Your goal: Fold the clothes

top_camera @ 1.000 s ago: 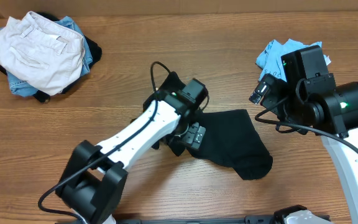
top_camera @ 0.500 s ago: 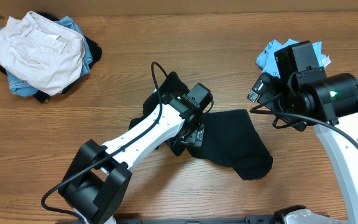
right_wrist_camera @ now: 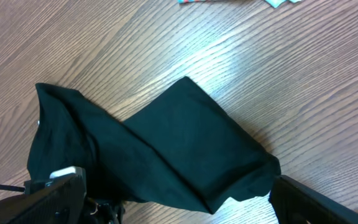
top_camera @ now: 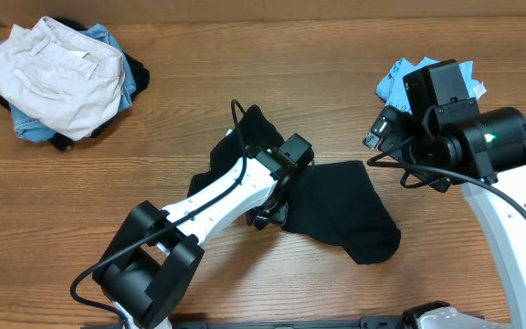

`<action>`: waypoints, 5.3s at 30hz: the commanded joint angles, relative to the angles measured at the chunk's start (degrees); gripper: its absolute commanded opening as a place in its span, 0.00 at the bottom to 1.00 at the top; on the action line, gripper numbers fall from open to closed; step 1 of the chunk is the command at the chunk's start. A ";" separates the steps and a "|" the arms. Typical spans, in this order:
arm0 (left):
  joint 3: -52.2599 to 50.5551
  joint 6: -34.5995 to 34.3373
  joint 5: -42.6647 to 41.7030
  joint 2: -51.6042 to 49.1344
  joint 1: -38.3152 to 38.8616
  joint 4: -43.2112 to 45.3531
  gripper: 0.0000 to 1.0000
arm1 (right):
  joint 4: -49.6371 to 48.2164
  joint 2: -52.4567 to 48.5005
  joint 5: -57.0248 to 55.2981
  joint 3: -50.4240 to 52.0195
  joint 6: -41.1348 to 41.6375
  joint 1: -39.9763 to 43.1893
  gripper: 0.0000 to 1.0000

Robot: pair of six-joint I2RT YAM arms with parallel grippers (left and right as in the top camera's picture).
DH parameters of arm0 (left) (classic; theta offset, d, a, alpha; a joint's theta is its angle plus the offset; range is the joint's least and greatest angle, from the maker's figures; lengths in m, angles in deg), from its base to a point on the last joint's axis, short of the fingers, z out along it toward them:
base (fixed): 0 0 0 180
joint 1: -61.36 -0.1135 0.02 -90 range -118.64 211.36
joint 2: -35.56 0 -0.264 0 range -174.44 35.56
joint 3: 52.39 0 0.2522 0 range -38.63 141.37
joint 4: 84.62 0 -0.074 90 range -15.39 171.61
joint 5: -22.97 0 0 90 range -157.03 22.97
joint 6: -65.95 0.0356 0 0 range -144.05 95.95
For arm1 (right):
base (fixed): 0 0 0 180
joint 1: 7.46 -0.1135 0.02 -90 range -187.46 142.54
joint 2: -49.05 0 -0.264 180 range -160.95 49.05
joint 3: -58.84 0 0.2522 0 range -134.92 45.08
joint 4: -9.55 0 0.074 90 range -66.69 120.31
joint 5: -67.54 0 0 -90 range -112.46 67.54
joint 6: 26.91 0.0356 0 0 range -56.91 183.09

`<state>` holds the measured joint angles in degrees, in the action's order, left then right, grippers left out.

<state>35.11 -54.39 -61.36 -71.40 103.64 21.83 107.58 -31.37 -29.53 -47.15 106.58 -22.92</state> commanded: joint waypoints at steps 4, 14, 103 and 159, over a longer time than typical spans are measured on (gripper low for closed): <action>-0.57 -0.61 0.72 -0.74 0.83 1.40 0.58 | -0.20 -0.09 -0.85 -0.39 0.04 0.17 1.00; -0.57 2.71 3.08 -2.67 3.28 2.84 0.56 | -0.57 -0.09 -0.83 -0.39 0.04 0.17 1.00; 53.02 0.55 10.08 16.22 -33.68 -29.75 0.04 | -35.78 -30.12 4.37 18.23 11.87 -41.59 0.04; 56.35 3.39 28.89 -19.85 -23.08 -2.40 1.00 | -34.97 -26.62 -7.19 -9.09 -12.07 5.33 1.00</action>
<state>90.10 -52.41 -31.09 -98.41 78.81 22.39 72.02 -61.77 -41.27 -54.17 101.02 -19.95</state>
